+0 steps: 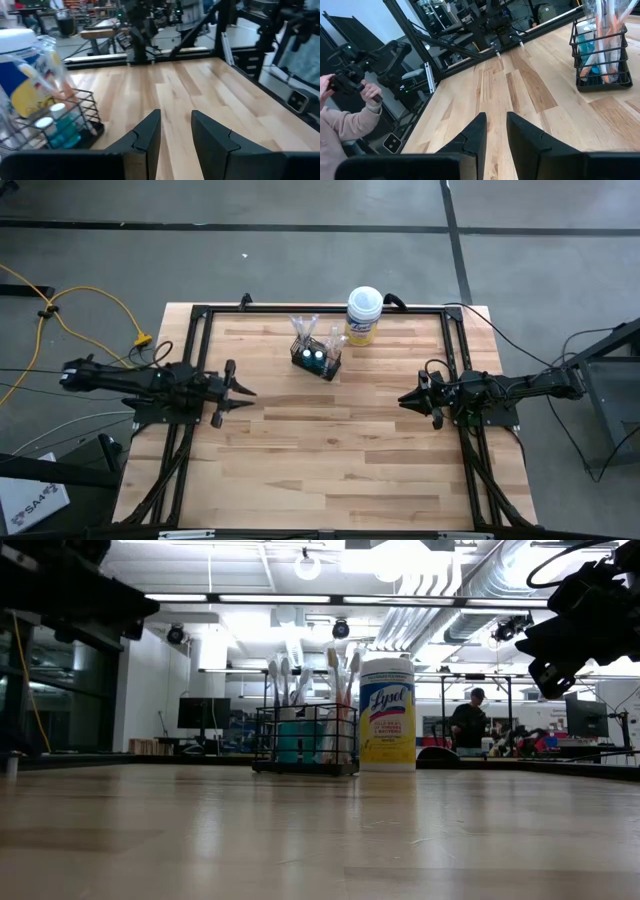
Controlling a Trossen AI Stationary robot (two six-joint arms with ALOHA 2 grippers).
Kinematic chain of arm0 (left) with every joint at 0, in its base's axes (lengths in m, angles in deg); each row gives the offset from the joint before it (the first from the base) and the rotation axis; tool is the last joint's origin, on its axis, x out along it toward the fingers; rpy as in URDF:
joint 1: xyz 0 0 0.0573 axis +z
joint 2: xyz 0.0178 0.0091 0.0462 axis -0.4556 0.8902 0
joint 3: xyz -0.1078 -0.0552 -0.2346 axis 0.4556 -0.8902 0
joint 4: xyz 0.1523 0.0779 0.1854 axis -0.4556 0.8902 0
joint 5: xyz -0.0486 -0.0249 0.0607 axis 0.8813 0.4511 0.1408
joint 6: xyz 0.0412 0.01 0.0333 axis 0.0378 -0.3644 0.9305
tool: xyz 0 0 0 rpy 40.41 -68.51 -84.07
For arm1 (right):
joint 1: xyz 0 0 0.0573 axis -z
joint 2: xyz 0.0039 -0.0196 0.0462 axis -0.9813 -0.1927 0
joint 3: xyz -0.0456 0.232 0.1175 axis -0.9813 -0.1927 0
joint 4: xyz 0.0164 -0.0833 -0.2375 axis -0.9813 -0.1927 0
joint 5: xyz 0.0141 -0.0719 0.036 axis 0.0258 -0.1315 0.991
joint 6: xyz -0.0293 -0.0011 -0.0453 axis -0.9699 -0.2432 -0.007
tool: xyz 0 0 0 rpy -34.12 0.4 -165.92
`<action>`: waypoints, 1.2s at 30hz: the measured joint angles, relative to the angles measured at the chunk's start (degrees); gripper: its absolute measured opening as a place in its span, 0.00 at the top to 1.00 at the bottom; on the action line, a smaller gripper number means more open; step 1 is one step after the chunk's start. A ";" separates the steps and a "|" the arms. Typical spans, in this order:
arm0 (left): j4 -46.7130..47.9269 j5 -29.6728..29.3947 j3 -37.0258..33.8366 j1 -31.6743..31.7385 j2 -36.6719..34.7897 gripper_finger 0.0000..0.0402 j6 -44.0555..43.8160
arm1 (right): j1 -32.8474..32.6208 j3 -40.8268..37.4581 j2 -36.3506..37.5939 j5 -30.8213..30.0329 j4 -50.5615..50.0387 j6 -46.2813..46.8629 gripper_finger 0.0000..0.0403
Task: Pick & Place toothbrushing station
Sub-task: Return to Home Position
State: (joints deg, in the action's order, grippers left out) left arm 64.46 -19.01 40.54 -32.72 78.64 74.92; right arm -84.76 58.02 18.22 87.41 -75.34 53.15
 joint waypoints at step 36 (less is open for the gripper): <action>-0.09 -2.21 -10.63 -3.18 -13.17 0.74 2.36 | 0.00 0.00 0.02 0.00 0.00 0.00 0.83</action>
State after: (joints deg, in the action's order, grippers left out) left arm 64.37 -21.21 29.90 -35.90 65.47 77.28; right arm -84.76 58.02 18.24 87.41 -75.34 53.15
